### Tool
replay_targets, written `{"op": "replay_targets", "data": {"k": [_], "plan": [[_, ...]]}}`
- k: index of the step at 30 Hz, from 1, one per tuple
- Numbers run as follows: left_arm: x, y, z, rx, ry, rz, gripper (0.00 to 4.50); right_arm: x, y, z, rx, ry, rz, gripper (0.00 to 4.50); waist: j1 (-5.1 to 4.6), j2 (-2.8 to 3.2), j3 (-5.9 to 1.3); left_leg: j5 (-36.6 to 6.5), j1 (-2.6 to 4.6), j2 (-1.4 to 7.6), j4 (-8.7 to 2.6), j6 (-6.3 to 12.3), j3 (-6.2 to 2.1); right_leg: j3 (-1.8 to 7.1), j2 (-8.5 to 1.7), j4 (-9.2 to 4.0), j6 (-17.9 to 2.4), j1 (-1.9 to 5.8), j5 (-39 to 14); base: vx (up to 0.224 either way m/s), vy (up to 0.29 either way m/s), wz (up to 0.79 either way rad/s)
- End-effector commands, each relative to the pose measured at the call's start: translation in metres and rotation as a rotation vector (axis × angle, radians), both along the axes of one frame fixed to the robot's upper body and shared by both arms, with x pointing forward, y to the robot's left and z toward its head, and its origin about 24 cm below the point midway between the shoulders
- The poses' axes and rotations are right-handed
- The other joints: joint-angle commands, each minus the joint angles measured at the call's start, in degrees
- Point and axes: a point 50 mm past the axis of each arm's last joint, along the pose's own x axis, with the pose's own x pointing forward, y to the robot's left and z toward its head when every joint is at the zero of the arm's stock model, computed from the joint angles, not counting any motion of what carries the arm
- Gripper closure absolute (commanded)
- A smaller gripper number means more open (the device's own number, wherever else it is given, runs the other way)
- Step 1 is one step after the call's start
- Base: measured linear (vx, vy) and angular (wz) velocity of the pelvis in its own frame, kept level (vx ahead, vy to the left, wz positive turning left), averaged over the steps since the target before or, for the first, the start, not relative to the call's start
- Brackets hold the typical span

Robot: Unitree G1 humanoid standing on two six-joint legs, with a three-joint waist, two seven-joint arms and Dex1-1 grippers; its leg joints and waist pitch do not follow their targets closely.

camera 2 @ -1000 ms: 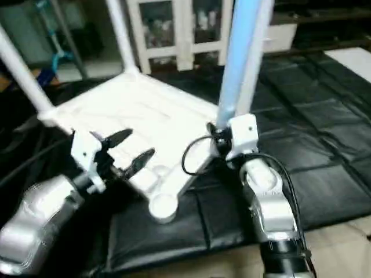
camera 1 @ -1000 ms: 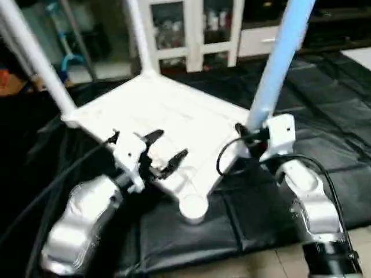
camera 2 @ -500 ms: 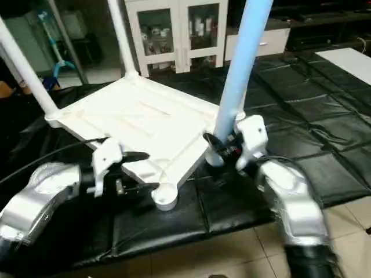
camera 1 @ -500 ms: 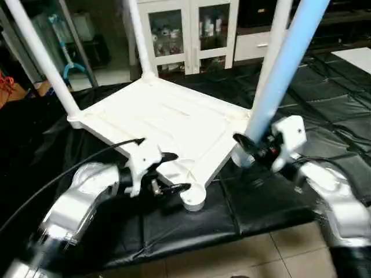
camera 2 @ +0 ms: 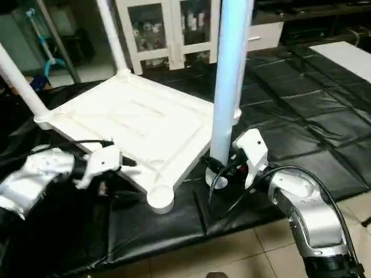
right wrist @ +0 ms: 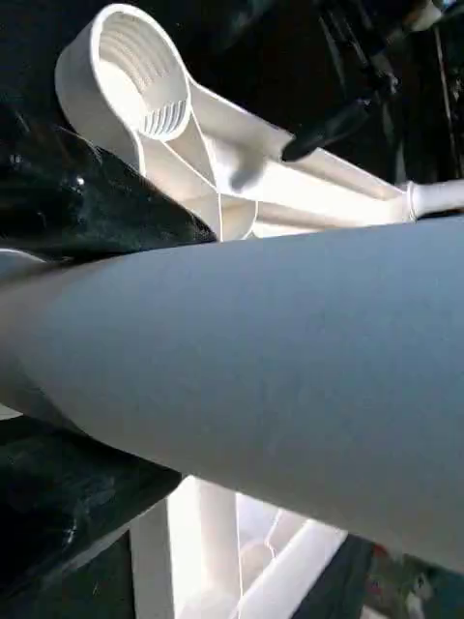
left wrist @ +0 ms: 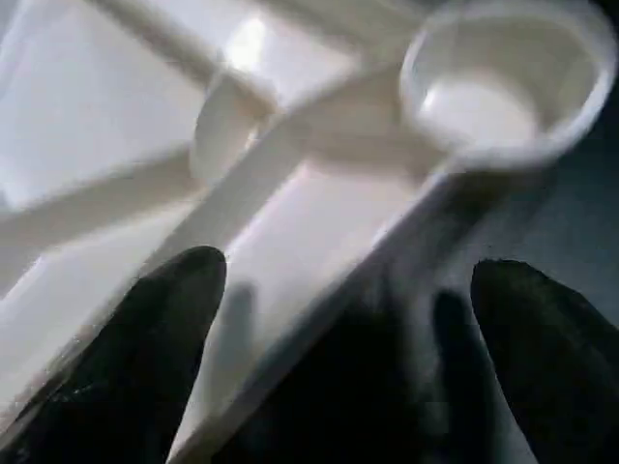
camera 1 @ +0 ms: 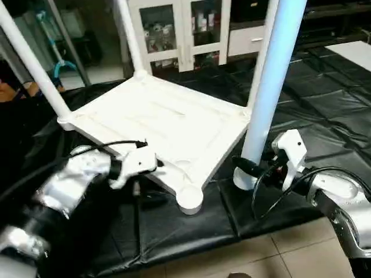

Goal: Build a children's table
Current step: Move to table

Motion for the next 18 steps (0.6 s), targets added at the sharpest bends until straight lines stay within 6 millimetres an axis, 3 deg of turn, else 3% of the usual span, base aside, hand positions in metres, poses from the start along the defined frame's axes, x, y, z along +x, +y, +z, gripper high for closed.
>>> {"op": "replay_targets", "data": {"k": [1, 3, 4, 7, 11, 14, 18], "plan": [[0.003, 0.004, 0.001, 0.056, -0.010, -0.028, 0.01, -0.003, 0.004, 0.006, 0.007, -0.011, 0.037, 2.64, 0.65, -0.23, -3.55, -11.2, 0.58, 6.75, -6.04, 2.77, -2.95, 2.36, -5.51, -3.75, -15.2, 2.61, -7.6, 0.057, 0.008, 0.04], [0.004, 0.004, 0.000, 0.088, -0.020, -0.047, 0.01, -0.003, 0.005, 0.006, 0.005, -0.008, 0.042, 2.64, 0.93, -0.01, -3.77, -7.1, 0.49, 6.96, -5.97, 3.90, -3.02, 2.04, -5.47, -3.17, -16.1, 2.93, -1.2, 0.058, 0.015, -0.01], [0.004, 0.003, -0.002, 0.103, -0.020, -0.057, 0.01, -0.004, 0.005, 0.006, 0.006, -0.007, 0.044, 2.64, 1.27, 0.00, -3.93, -5.4, 0.77, 7.04, -5.78, 4.48, -2.87, 1.97, -5.48, -2.82, -16.5, 2.90, 1.9, 0.055, 0.017, -0.02], [0.005, 0.000, -0.007, 0.124, -0.028, -0.086, 0.01, -0.004, 0.006, 0.005, 0.002, -0.006, 0.049, 2.64, 1.96, -0.07, -4.02, -4.4, 1.04, 7.10, -5.71, 4.85, -2.56, 1.87, -5.64, -2.53, -17.5, 3.01, 4.8, 0.000, 0.000, 0.00], [0.006, -0.004, -0.013, 0.146, -0.060, -0.114, 0.38, -0.005, 0.006, 0.005, 0.000, -0.005, 0.050, 2.64, 2.41, -0.30, -3.58, -9.6, 1.17, 7.21, -6.11, 3.60, -2.34, 2.08, -5.76, -3.15, -17.3, 2.94, -1.5, 0.000, 0.000, 0.00], [0.008, -0.008, -0.013, 0.152, -0.078, -0.124, 0.73, -0.005, 0.007, 0.005, -0.004, -0.007, 0.055, 2.64, 2.67, -0.47, -3.23, -15.6, 1.71, 7.31, -6.61, 0.66, -1.72, 2.27, -5.70, -3.78, -16.3, 2.35, -10.0, 0.000, 0.000, 0.00], [0.008, -0.010, -0.014, 0.152, -0.077, -0.130, 0.82, -0.005, 0.007, 0.004, -0.008, -0.008, 0.057, 2.64, 2.44, -0.59, -3.08, -17.8, 1.55, 7.45, -6.87, -1.05, -1.39, 2.30, -5.75, -3.98, -15.0, 2.19, -13.9, 0.000, 0.000, 0.00]]}}
